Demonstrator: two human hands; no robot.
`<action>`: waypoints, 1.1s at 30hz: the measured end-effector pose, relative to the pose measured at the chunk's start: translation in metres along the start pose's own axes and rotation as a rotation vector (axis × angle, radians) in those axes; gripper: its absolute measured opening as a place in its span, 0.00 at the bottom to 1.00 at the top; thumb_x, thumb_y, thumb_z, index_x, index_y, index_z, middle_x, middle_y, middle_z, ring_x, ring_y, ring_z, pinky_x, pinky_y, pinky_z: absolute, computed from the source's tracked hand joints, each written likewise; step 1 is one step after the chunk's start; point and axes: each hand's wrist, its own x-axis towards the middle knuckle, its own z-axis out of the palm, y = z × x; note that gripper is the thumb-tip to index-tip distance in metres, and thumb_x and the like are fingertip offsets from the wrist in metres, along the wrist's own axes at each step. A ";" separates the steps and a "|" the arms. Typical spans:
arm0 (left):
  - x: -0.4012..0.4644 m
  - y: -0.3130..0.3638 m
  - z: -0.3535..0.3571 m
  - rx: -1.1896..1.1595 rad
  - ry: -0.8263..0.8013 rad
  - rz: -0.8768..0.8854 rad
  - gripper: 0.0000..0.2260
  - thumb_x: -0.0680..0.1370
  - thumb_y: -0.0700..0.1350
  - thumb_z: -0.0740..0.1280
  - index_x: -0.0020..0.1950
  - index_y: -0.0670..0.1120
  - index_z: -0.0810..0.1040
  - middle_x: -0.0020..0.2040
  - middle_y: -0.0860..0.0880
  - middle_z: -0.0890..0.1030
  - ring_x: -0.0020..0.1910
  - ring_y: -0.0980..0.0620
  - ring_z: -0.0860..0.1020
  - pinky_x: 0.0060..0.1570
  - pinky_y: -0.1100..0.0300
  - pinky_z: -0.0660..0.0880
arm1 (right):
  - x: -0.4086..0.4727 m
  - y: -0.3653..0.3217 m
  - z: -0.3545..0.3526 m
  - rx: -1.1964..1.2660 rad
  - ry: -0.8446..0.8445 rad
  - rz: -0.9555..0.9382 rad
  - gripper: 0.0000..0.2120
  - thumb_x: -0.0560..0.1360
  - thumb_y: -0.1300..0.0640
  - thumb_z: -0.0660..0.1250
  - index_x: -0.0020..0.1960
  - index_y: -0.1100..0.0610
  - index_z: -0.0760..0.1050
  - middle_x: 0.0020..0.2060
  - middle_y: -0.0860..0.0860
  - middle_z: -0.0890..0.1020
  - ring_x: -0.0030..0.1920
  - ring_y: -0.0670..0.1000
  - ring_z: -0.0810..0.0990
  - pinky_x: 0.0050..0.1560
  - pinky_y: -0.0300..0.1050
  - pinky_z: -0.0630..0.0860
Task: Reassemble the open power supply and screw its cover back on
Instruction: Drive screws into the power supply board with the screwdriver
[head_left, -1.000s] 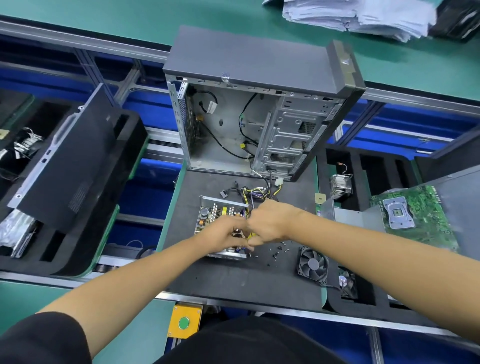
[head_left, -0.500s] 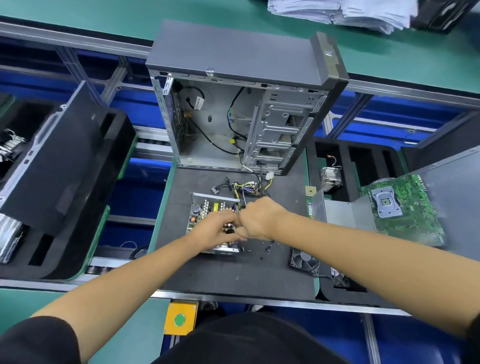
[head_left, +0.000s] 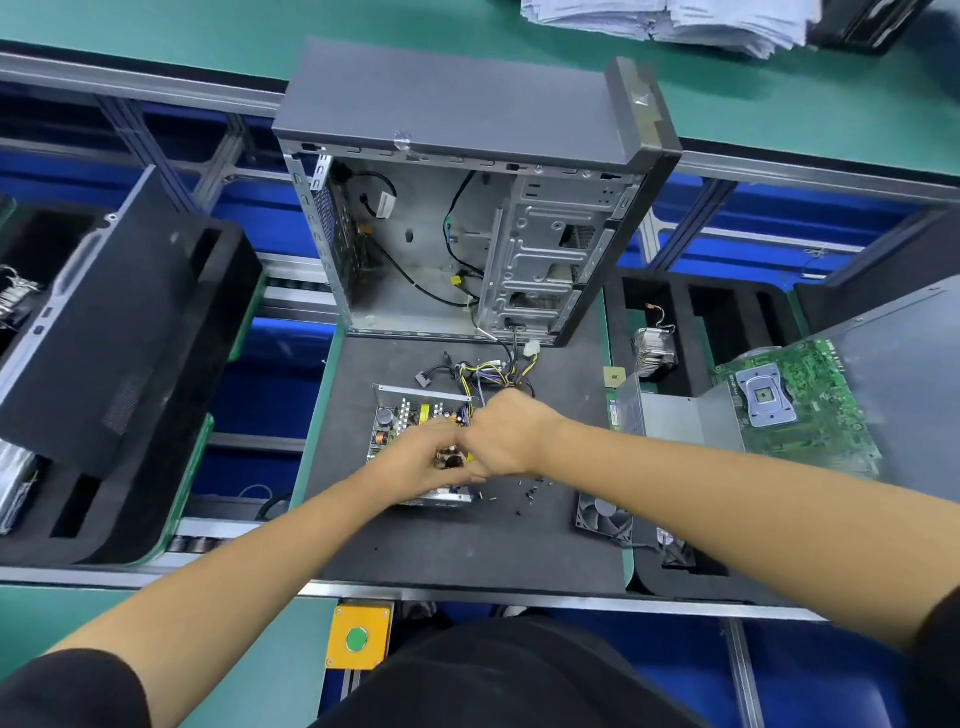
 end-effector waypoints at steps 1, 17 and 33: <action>0.000 -0.001 0.000 0.018 -0.005 0.024 0.09 0.74 0.48 0.79 0.48 0.45 0.83 0.43 0.51 0.81 0.45 0.54 0.76 0.50 0.55 0.75 | 0.000 -0.005 0.000 0.030 -0.022 0.039 0.16 0.81 0.45 0.57 0.44 0.55 0.75 0.44 0.54 0.84 0.40 0.56 0.81 0.34 0.45 0.66; 0.020 0.008 0.015 0.264 -0.142 -0.089 0.17 0.70 0.61 0.78 0.52 0.57 0.77 0.45 0.64 0.77 0.53 0.55 0.68 0.55 0.57 0.62 | -0.038 0.030 0.027 0.340 0.178 0.121 0.06 0.77 0.50 0.57 0.52 0.50 0.67 0.29 0.47 0.68 0.34 0.57 0.71 0.32 0.47 0.60; 0.069 0.049 0.086 0.774 -0.569 -0.202 0.21 0.68 0.65 0.77 0.54 0.56 0.82 0.53 0.57 0.84 0.60 0.51 0.76 0.54 0.54 0.64 | -0.091 0.082 0.093 0.384 0.229 0.319 0.05 0.74 0.51 0.59 0.44 0.49 0.62 0.25 0.47 0.64 0.32 0.58 0.69 0.30 0.47 0.54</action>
